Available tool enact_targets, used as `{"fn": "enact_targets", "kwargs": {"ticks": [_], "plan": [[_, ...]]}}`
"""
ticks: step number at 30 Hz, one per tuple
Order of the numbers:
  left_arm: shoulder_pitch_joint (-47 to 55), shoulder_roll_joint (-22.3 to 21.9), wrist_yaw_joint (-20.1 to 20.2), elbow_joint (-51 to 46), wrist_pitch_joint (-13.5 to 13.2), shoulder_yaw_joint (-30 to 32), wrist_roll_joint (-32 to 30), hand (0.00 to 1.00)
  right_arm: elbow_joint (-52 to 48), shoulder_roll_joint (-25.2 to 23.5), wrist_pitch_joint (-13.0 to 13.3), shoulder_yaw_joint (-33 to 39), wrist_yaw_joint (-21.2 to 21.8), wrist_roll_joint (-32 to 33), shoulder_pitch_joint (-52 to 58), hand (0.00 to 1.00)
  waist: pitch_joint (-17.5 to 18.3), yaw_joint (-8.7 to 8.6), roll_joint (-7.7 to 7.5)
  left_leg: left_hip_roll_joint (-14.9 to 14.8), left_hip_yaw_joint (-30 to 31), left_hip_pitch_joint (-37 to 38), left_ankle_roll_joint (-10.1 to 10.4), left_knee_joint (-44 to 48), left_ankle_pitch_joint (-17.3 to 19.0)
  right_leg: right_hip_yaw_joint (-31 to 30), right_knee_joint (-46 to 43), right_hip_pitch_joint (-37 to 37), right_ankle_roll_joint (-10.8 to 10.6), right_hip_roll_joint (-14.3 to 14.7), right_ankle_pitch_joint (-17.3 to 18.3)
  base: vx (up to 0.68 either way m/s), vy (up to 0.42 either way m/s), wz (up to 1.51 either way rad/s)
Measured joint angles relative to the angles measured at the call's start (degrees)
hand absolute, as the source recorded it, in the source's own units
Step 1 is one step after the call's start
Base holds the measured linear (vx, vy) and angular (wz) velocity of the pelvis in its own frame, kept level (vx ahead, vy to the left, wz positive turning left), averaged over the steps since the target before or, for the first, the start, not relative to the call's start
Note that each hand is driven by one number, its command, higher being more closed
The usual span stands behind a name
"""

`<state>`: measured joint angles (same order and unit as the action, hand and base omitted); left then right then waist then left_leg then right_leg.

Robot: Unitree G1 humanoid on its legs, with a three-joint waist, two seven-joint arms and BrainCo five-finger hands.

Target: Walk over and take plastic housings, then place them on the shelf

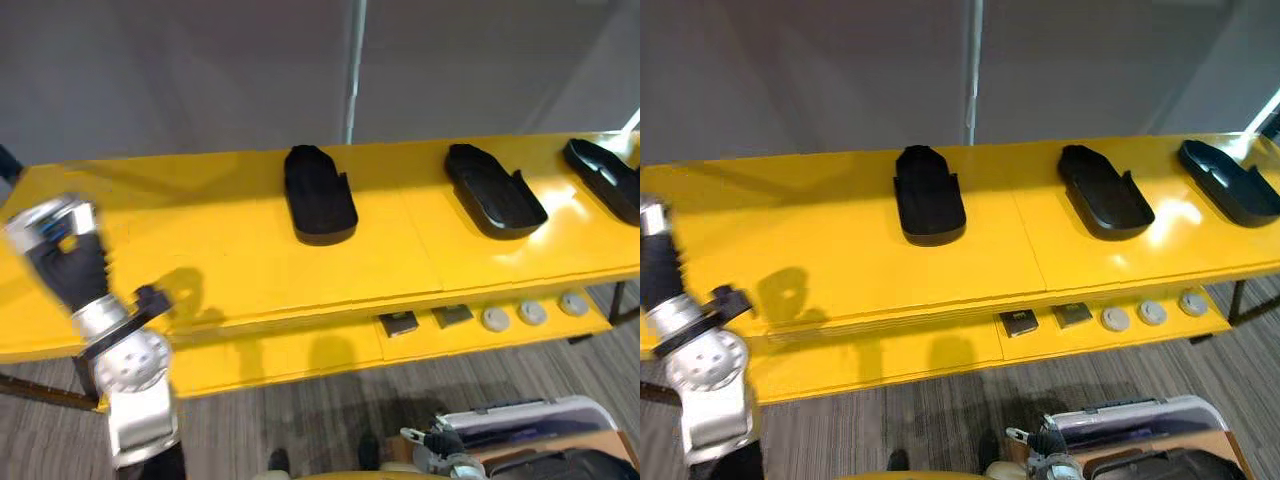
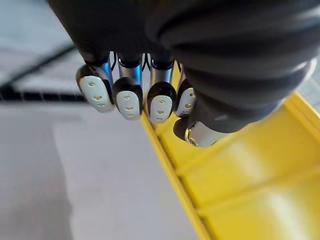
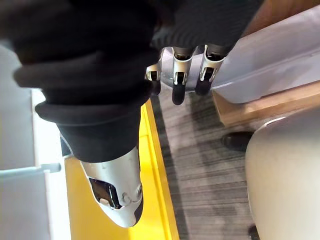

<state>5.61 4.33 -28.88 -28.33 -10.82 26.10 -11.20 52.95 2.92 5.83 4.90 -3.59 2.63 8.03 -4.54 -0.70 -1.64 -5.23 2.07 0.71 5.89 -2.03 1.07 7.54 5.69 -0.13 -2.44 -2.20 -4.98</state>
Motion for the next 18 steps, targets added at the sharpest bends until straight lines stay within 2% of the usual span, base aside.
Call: {"fn": "enact_targets", "kwargs": {"ticks": [2,4,5,8,11,12,14,16,18], "plan": [[3.83,-1.59,-0.91,2.82,-0.40,3.13,1.70,1.00,0.01,-0.07,-0.02,1.21,-0.03,0.00,0.21,0.00,0.08,1.80,-0.06,0.08,0.87,-0.44,0.01,0.05,-0.01,0.66,-0.01,0.16,-0.06,0.01,0.17,-0.02,-0.021,0.25],[8.14,-2.87,-1.23,8.14,-0.10,4.29,3.26,1.00,-0.13,-0.08,-0.06,1.91,-0.06,0.00,0.09,0.00,0.10,2.01,-0.03,0.20,1.83,-0.42,0.00,0.08,-0.03,1.79,-0.03,0.80,0.09,-0.07,0.28,-0.01,-0.014,0.29],[10.33,-3.77,-0.69,12.88,0.38,4.20,4.52,0.00,-0.56,-0.10,-0.06,1.96,-0.07,0.00,-0.03,0.00,0.25,2.28,-0.10,0.17,2.13,-0.30,0.00,0.22,-0.01,2.04,-0.76,0.80,0.25,-0.08,0.76,0.00,-0.007,0.15],[12.19,-5.48,2.90,25.67,3.16,3.04,6.65,0.00,-2.80,-0.26,-0.18,1.81,-0.02,-0.59,0.25,0.00,0.45,3.28,-0.39,0.01,2.04,-0.11,-0.50,1.02,0.59,2.43,-2.42,0.77,0.17,-0.14,1.98,0.00,-0.002,0.08],[13.20,-6.02,7.15,39.66,5.42,0.36,8.41,0.00,-5.08,-0.41,-0.79,1.69,-0.01,-0.94,0.27,0.00,0.87,3.17,-0.73,-0.09,1.77,0.29,-0.47,1.12,0.58,2.65,-3.59,0.77,-0.16,-0.62,2.81,0.00,0.012,0.04],[13.20,-6.05,8.02,42.25,5.71,-0.20,8.47,0.00,-5.33,-0.41,-0.80,1.70,-0.01,-0.94,0.27,0.00,0.89,3.15,-0.74,-0.08,1.69,0.37,-0.47,1.11,0.58,2.60,-3.64,0.77,-0.19,-0.66,2.87,0.00,0.004,-0.07],[12.86,-5.76,11.86,55.19,6.44,-3.67,8.90,0.00,-5.24,-0.40,-1.01,1.39,-0.01,-0.94,0.22,0.00,1.01,3.11,-0.52,-0.03,0.77,0.92,-0.52,0.94,0.66,1.75,-3.63,0.81,-0.30,-0.73,2.96,0.00,0.012,-0.17],[12.38,-5.82,13.92,63.01,6.89,-6.47,8.91,0.00,-4.70,-0.41,-1.20,1.29,-0.03,-0.93,0.40,0.00,1.47,2.72,-0.24,0.11,0.46,1.02,-0.60,0.92,0.78,1.53,-3.58,0.79,-0.34,-0.86,2.99,0.01,0.016,-0.09],[11.64,-5.75,14.85,66.41,7.21,-7.52,8.91,0.00,-3.85,-0.38,-1.26,1.29,-0.07,-0.90,0.56,0.00,1.60,2.53,-0.11,0.17,0.43,1.06,-0.59,0.86,0.79,1.49,-3.56,0.80,-0.33,-0.90,2.98,0.00,0.000,0.00]]}}
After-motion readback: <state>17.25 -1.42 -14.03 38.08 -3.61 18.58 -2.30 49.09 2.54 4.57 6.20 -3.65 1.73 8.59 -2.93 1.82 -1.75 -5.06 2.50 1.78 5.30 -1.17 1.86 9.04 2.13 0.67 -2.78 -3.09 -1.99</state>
